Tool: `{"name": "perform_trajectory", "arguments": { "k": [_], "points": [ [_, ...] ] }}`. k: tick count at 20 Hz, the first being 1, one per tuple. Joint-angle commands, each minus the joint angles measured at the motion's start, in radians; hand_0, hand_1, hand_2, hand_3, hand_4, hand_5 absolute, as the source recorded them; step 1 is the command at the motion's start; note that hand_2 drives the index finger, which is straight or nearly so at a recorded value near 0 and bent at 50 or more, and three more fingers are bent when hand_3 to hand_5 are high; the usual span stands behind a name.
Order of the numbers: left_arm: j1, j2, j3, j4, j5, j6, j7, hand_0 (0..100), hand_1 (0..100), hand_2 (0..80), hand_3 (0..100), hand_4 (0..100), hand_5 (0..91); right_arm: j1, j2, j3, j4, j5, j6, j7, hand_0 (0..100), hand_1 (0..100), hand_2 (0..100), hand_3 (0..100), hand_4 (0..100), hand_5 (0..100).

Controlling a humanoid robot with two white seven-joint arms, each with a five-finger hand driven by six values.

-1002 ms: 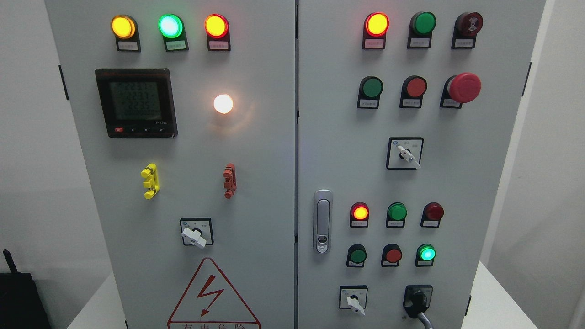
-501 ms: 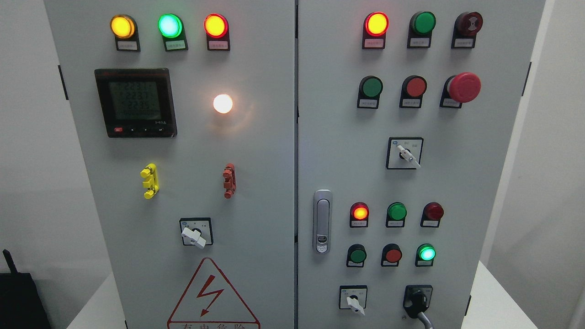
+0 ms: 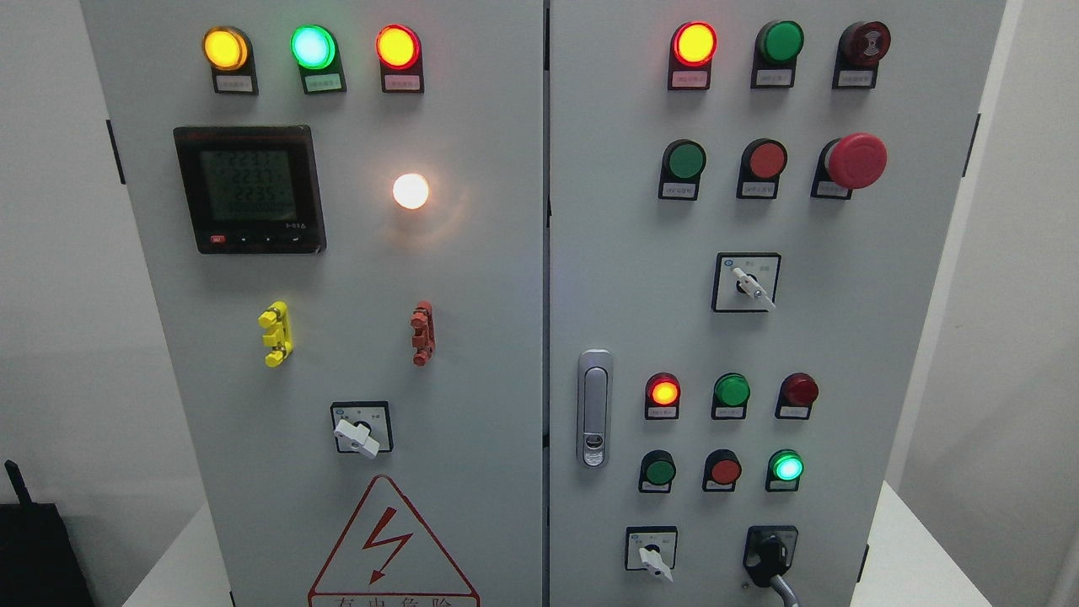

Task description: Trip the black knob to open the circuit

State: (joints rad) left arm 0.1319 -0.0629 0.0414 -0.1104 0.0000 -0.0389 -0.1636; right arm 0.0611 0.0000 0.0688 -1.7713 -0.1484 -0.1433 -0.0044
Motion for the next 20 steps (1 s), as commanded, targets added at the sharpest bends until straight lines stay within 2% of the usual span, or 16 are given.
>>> {"name": "perform_trajectory", "arguments": {
  "k": [1,20],
  "points": [
    [0.000,0.000,0.000,0.000,-0.023,0.001,-0.001,12,39,0.0,0,0,0.0,0.000,0.029,0.000,-0.002,0.000,0.002,0.003,0,0,0,100,96,100],
    [0.000,0.000,0.000,0.000,-0.023,-0.001,-0.001,12,39,0.0,0,0,0.0,0.002,0.025,0.000,0.006,-0.002,0.002,0.003,0,0,0,100,96,100]
  ]
}}
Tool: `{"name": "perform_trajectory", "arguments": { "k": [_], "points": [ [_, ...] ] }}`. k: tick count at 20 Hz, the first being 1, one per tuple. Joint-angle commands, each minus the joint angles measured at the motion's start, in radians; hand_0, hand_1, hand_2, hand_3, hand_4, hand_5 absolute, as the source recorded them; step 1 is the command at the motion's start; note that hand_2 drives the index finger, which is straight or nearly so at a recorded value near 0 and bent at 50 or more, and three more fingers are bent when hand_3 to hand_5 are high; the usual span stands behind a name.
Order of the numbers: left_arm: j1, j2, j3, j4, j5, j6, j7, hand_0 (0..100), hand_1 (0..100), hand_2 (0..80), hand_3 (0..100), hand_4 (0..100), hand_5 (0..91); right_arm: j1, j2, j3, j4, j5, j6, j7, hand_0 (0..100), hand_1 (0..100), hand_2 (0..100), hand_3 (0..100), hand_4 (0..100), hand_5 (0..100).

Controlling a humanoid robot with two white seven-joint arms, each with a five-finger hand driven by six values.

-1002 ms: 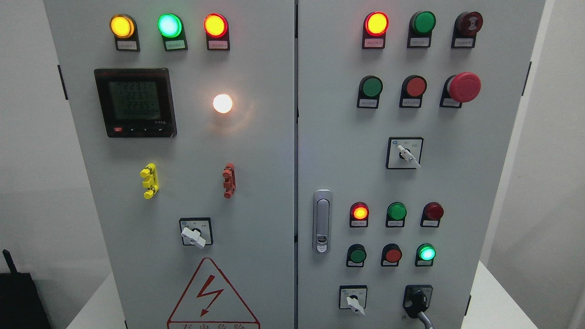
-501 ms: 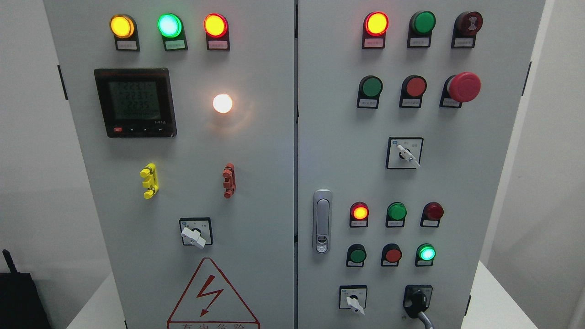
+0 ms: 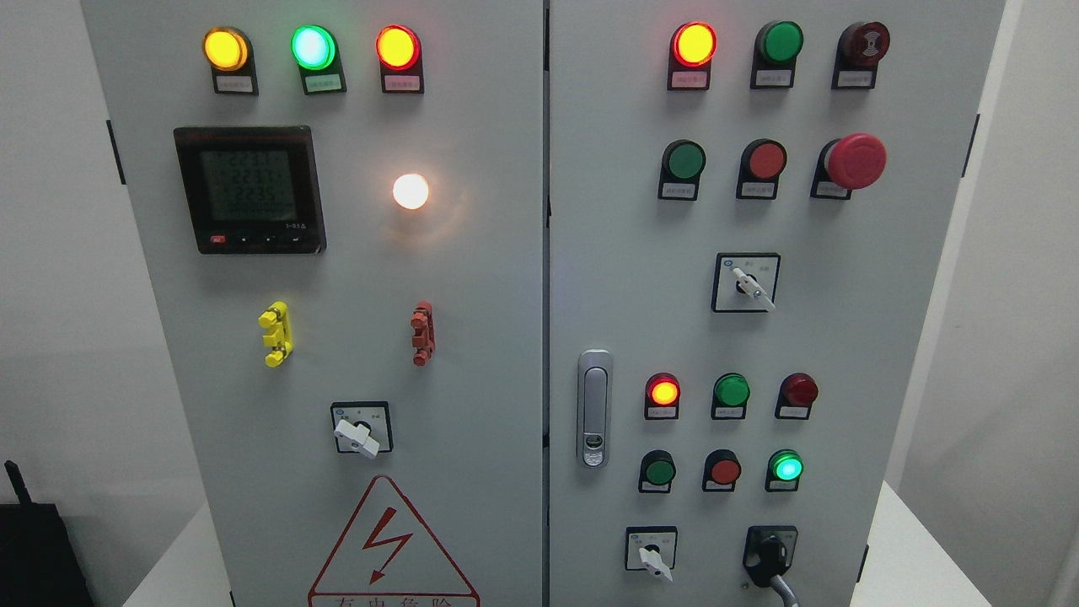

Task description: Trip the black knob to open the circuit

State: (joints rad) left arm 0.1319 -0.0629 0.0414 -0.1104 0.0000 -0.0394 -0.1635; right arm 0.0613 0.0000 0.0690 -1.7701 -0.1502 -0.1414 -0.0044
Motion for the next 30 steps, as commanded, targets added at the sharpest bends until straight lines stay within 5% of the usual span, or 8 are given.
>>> {"name": "perform_trajectory", "arguments": {
  "k": [1,30],
  "points": [
    [0.000,0.000,0.000,0.000,-0.023,0.001,-0.001,12,39,0.0,0,0,0.0,0.002,0.025,-0.002,0.005,0.000,0.000,0.003,0,0,0,100,96,100],
    [0.000,0.000,0.000,0.000,-0.023,0.001,-0.001,12,39,0.0,0,0,0.0,0.008,0.005,-0.035,0.012,-0.006,-0.003,0.003,0,0,0,100,96,100]
  ]
}}
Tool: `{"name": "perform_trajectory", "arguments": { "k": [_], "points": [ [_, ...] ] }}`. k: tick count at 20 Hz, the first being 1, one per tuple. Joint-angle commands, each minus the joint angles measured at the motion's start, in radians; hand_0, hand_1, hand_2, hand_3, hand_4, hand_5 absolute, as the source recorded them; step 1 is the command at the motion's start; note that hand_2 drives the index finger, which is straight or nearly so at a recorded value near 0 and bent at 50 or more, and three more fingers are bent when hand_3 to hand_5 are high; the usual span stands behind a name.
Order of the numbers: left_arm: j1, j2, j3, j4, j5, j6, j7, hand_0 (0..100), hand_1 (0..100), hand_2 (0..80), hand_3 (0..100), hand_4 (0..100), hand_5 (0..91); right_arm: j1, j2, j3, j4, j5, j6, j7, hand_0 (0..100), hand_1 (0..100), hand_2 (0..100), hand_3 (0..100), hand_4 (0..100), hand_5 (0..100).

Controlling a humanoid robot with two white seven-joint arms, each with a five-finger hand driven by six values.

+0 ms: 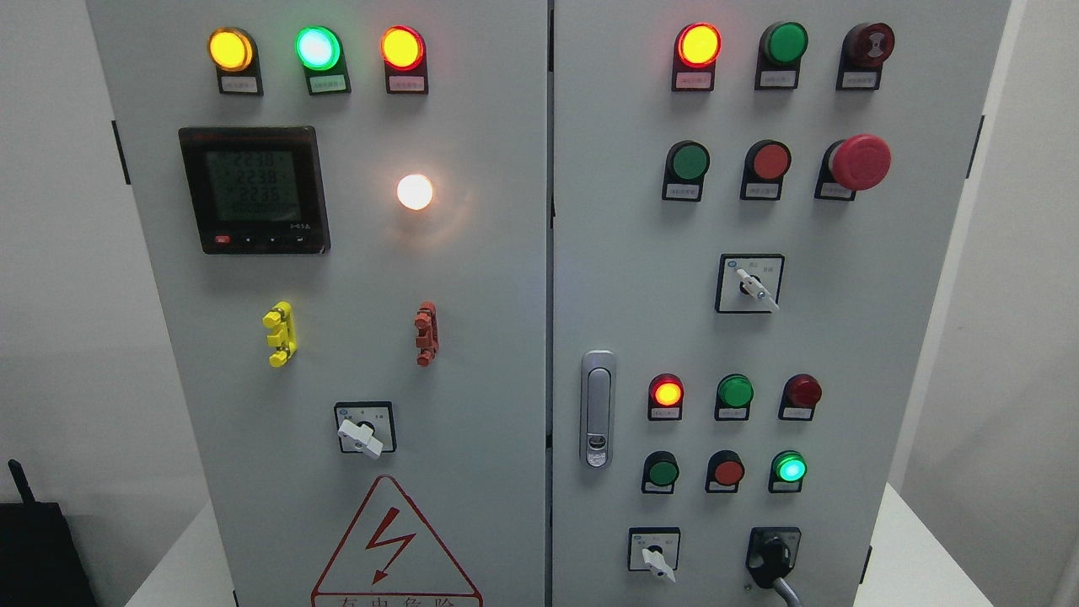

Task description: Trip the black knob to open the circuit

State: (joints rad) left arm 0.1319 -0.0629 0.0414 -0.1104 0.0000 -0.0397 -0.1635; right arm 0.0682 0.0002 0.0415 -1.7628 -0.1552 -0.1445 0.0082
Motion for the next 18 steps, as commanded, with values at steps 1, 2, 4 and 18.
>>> {"name": "perform_trajectory", "arguments": {
  "k": [1,2,4,18],
  "points": [
    [0.000,0.000,0.000,0.000,-0.023,0.000,-0.001,12,39,0.0,0,0,0.0,0.001,0.001,-0.009,0.006,-0.001,0.000,-0.010,0,0,0,100,96,100],
    [0.000,0.000,0.000,0.000,-0.023,0.000,-0.001,12,39,0.0,0,0,0.0,0.001,-0.002,-0.009,0.008,-0.001,0.000,-0.010,0,0,0,100,96,100],
    [0.000,0.000,0.000,0.000,-0.023,0.000,-0.001,12,39,0.0,0,0,0.0,-0.001,-0.002,-0.009,0.009,-0.003,0.000,-0.010,0,0,0,100,96,100],
    [0.000,0.000,0.000,0.000,-0.023,0.001,-0.001,12,39,0.0,0,0,0.0,0.002,0.001,-0.009,0.006,-0.001,-0.003,-0.010,0,0,0,100,96,100]
  ]
}}
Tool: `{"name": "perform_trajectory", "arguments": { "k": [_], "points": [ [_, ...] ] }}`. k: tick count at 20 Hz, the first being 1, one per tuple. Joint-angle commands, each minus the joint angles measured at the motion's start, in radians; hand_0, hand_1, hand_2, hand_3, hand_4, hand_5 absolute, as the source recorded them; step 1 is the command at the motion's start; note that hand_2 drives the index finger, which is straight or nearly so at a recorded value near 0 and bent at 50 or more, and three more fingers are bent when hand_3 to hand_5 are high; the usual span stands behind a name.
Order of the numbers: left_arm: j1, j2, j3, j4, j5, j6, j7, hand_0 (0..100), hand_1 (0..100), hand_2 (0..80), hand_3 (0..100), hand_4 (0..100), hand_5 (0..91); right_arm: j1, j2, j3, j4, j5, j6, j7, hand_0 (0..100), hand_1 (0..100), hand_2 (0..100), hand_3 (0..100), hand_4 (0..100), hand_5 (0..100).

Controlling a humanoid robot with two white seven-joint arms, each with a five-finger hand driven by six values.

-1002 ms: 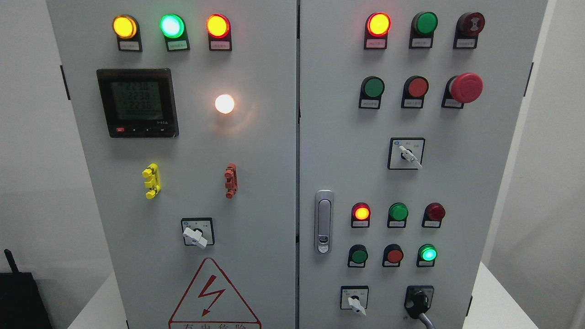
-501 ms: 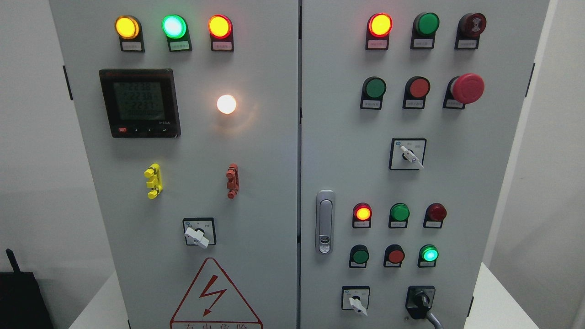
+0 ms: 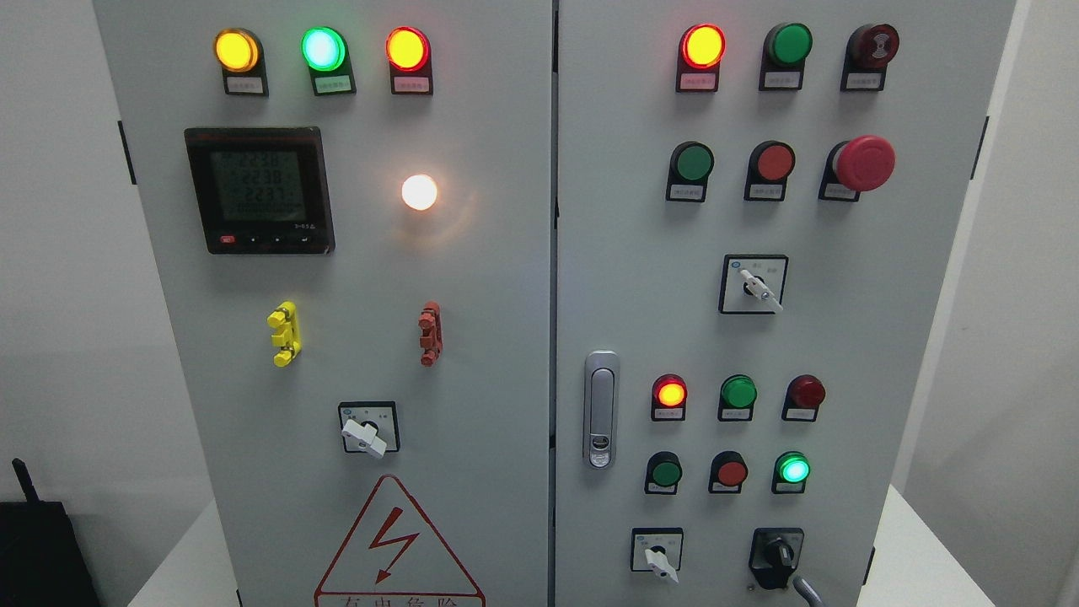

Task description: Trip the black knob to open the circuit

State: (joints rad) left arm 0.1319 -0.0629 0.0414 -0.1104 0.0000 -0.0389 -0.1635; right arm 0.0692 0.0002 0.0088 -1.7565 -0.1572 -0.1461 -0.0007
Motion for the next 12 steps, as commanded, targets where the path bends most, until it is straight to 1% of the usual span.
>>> {"name": "perform_trajectory", "arguments": {
  "k": [1,7,12],
  "points": [
    [0.000,0.000,0.000,0.000,-0.023,-0.001,-0.001,12,39,0.0,0,0,0.0,0.003,0.001,0.023,-0.003,0.001,-0.003,-0.001,0,0,0,100,96,100],
    [0.000,0.000,0.000,0.000,-0.023,-0.001,-0.001,12,39,0.0,0,0,0.0,0.023,0.009,0.025,-0.018,0.001,-0.006,-0.001,0,0,0,100,95,100],
    [0.000,0.000,0.000,0.000,-0.023,-0.001,-0.001,12,39,0.0,0,0,0.0,0.061,0.014,0.023,-0.044,0.001,-0.006,-0.001,0,0,0,100,95,98]
  ]
}}
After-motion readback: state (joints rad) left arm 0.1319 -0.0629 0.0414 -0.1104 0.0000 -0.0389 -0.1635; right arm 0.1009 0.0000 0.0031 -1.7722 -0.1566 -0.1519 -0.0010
